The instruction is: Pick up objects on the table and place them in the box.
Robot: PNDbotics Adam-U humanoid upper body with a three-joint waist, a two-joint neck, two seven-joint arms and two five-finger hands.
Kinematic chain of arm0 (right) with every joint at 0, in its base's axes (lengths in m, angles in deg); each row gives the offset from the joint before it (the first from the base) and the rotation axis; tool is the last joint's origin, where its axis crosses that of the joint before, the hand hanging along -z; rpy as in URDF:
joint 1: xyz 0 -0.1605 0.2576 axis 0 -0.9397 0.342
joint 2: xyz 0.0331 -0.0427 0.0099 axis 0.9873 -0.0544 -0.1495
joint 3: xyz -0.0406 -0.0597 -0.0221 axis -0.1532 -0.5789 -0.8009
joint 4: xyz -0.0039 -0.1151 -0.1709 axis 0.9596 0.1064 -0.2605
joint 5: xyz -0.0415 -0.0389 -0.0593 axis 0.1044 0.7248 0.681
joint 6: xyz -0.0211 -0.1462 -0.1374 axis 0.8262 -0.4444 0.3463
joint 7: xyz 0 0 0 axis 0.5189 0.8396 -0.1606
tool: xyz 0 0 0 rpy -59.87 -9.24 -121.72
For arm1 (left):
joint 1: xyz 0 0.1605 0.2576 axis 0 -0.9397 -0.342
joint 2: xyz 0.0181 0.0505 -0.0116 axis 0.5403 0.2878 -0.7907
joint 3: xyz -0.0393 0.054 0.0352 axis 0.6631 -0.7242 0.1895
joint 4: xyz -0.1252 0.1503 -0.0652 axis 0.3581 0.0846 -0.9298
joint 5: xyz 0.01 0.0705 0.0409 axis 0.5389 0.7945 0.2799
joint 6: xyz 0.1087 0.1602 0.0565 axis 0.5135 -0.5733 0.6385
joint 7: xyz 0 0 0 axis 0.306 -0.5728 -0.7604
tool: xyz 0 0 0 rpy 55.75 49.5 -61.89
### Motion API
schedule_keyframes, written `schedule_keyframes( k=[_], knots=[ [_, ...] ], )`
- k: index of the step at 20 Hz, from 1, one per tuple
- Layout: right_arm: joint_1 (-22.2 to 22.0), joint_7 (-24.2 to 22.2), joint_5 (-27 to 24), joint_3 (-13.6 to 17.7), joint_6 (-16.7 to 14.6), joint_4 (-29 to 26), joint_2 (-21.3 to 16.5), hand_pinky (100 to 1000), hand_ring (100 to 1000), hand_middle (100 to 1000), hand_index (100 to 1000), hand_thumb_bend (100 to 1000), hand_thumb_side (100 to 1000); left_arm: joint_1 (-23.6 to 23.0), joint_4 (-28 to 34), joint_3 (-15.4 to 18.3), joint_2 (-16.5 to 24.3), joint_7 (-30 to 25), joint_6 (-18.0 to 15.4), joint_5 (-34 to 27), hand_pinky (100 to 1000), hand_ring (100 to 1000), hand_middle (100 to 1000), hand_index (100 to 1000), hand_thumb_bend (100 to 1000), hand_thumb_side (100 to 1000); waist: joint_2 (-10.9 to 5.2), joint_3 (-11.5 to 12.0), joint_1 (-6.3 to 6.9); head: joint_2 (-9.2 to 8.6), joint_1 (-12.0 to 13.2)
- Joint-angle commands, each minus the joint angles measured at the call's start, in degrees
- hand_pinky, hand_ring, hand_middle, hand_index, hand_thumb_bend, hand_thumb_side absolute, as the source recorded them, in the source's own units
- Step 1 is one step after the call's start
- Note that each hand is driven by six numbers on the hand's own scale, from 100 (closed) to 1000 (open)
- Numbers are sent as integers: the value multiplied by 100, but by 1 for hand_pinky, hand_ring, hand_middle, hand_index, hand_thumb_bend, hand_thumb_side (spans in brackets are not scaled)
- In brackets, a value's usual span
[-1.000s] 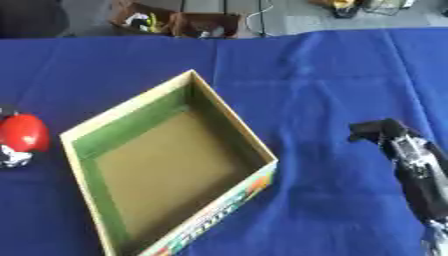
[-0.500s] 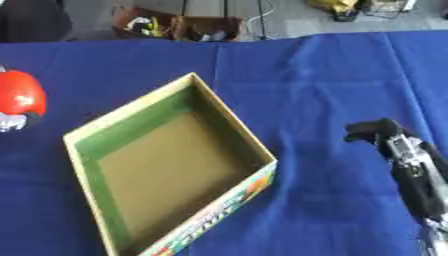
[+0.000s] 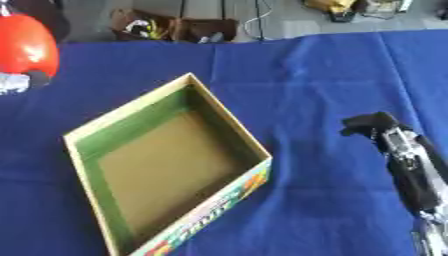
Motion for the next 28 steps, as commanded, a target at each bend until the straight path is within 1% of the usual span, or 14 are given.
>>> schedule_keyframes(
  k=[1,7,12,15,16,21,24,27,28],
  knots=[
    [12,9,-34,15,12,-74,-127,908,825,571,704,100,1000,252,168,-155,-67,-228,-68,-82,173,329,432,577,100,303,-157,-7,11,-3,5],
    [1,-3,-28,8,21,-74,-125,909,826,571,704,100,1000,608,91,-596,-451,-651,-212,-128,173,340,435,576,100,312,-162,-41,31,16,15],
    [8,-8,-40,-3,19,-74,-133,909,825,571,704,100,1000,779,-169,-923,-696,-901,-375,-16,172,346,436,575,100,313,-167,-65,42,24,20],
    [8,-8,-47,-3,18,-74,-134,909,825,571,704,100,1000,811,-271,-970,-754,-916,-435,8,172,346,436,575,100,313,-168,-66,43,27,18],
    [18,-13,-52,-12,17,-74,-133,909,826,571,703,100,1000,784,-330,-1021,-806,-943,-473,-13,169,353,436,571,100,337,-163,-93,46,13,31],
    [23,-42,-54,-31,38,-74,-118,910,826,570,702,100,1000,821,-908,-1534,-1205,-1015,-691,95,168,361,438,567,100,364,-157,-121,48,25,33],
    [26,-50,-52,-39,47,-74,-113,911,826,570,702,100,1000,873,-1239,-1678,-1350,-1017,-797,199,171,372,445,572,100,347,-153,-130,50,26,48],
    [23,-46,-45,-36,50,-74,-114,911,826,570,702,100,1000,904,-1399,-1767,-1420,-1017,-947,365,178,387,455,582,100,343,-151,-132,54,24,48],
    [25,-48,-44,-40,52,-74,-113,911,826,570,702,100,1000,903,-1443,-1822,-1449,-1017,-1012,442,206,425,484,622,100,397,-147,-138,59,19,52]
  ],
)
